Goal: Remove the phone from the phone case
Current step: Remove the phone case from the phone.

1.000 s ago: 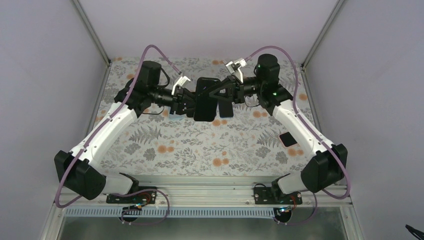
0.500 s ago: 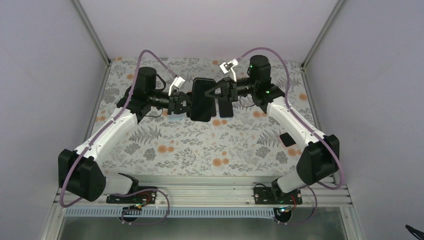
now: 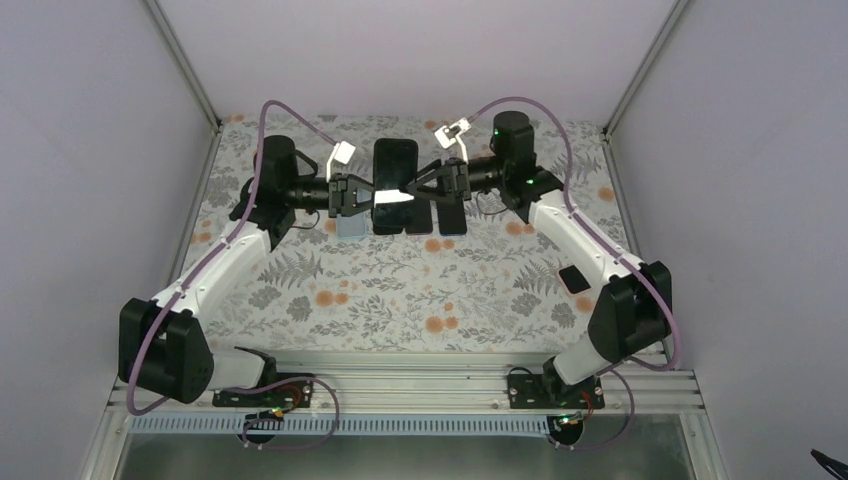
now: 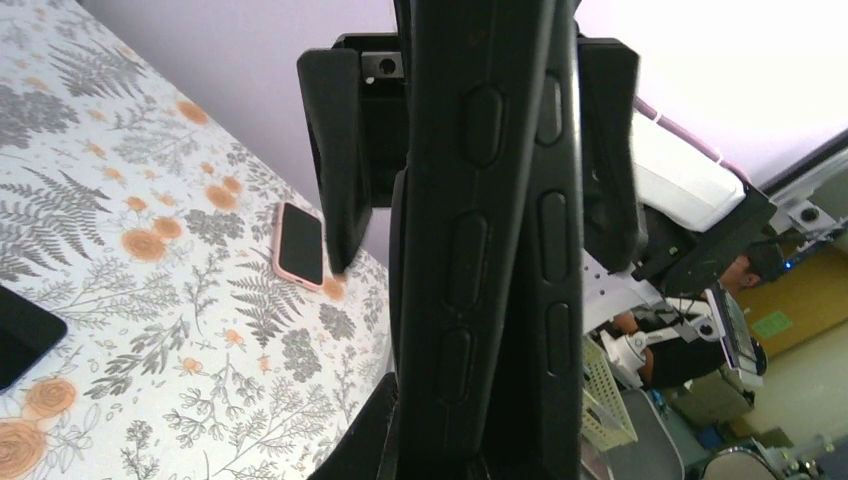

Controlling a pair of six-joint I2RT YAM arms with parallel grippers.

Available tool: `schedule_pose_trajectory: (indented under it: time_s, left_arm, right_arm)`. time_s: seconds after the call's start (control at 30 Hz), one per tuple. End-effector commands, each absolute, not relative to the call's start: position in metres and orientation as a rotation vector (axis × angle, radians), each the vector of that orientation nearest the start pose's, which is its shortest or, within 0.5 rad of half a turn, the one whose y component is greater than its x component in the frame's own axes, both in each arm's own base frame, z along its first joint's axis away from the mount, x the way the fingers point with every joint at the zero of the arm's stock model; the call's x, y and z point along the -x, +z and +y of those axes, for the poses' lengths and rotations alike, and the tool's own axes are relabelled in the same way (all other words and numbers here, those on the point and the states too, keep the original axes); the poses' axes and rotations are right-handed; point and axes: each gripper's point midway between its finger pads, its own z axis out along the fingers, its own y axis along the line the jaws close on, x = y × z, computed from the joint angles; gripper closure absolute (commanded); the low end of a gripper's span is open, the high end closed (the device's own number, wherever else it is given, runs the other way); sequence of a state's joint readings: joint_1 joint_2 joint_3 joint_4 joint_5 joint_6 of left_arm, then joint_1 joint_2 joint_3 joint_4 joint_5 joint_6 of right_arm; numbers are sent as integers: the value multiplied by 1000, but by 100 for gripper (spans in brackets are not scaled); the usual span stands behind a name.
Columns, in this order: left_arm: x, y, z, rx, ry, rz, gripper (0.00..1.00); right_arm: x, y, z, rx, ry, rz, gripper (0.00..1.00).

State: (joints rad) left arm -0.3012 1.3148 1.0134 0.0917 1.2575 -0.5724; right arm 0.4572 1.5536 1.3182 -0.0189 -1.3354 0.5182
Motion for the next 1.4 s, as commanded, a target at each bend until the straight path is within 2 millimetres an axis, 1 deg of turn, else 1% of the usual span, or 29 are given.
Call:
schedule_pose_trajectory:
  time_s: [0.0,0.1,0.17,0.27,0.33,0.43,0.47,0.57,0.67,0.8,0.93,1.13,1.23,1.37]
  left_arm:
    - [-276,341,-247,-727,-1685,1765,98]
    - [-284,336,-241,-666,-1688,1794,98]
    - [-291,332,-237,-614,-1687,1821,98]
    - [-309,323,-230,-470,-1658,1907,98]
    - [-323,319,-226,-374,-1623,1960,98]
    - [-338,317,-219,-267,-1609,2015,98]
    - [-342,317,-217,-245,-1603,2022,98]
    - [-351,311,-214,-168,-1573,2064,98]
    - [-355,304,-212,-116,-1561,2090,98]
    - [-357,303,-211,-84,-1570,2099,98]
    - [-358,298,-209,-41,-1585,2114,98]
    - [-360,293,-207,0,-1601,2126,98]
    - [-360,292,-207,6,-1605,2129,98]
    - [-359,292,-206,12,-1609,2130,98]
  right_arm:
    - [-288,362,292,912,1697,1774,20]
    - [-297,363,284,890,1591,1776,13]
    - [-305,362,282,889,1469,1777,11]
    - [-323,361,278,874,1199,1777,11]
    - [-331,364,277,858,1037,1767,11]
    - [-333,364,283,883,842,1732,12]
    - [-334,363,286,891,779,1724,11]
    - [-337,357,294,914,624,1706,12]
    - [-336,353,305,938,515,1683,14]
    - [-331,351,323,974,407,1641,16]
    - [-326,340,341,1032,298,1605,17]
    - [-320,322,364,1084,200,1570,18]
    - [-323,319,369,1075,151,1558,19]
    - [-331,317,372,1055,93,1546,26]
